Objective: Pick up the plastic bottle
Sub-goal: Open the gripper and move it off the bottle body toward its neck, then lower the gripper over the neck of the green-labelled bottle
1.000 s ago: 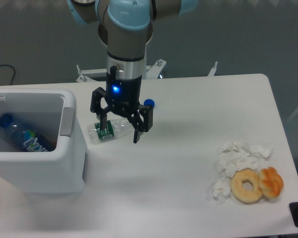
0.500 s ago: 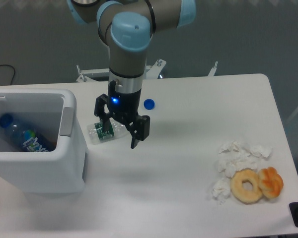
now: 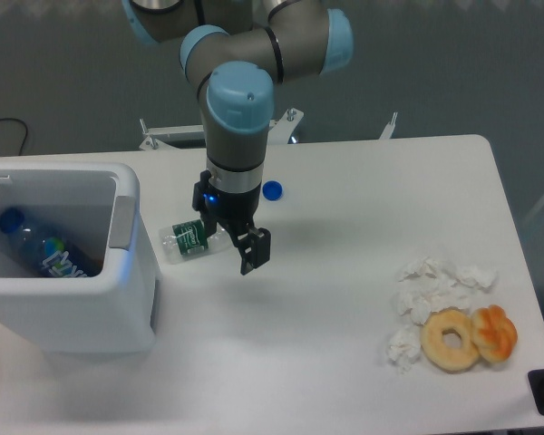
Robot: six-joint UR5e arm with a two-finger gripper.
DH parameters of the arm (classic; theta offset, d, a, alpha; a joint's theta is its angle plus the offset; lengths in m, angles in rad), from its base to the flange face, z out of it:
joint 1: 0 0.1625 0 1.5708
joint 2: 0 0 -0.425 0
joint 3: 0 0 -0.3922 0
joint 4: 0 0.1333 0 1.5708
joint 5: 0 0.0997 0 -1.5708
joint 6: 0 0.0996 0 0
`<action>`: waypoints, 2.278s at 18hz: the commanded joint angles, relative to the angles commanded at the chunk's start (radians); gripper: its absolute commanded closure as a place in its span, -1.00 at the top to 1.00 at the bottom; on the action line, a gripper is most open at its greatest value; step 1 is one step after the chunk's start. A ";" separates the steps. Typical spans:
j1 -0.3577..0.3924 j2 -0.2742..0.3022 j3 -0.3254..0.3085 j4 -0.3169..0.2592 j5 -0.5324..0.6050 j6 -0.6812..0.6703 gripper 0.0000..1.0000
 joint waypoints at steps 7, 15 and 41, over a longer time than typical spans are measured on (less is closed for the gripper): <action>0.011 0.045 -0.095 -0.006 0.089 0.124 1.00; 0.014 0.005 -0.158 -0.003 0.156 0.203 1.00; -0.009 -0.116 -0.163 0.017 0.181 0.126 0.85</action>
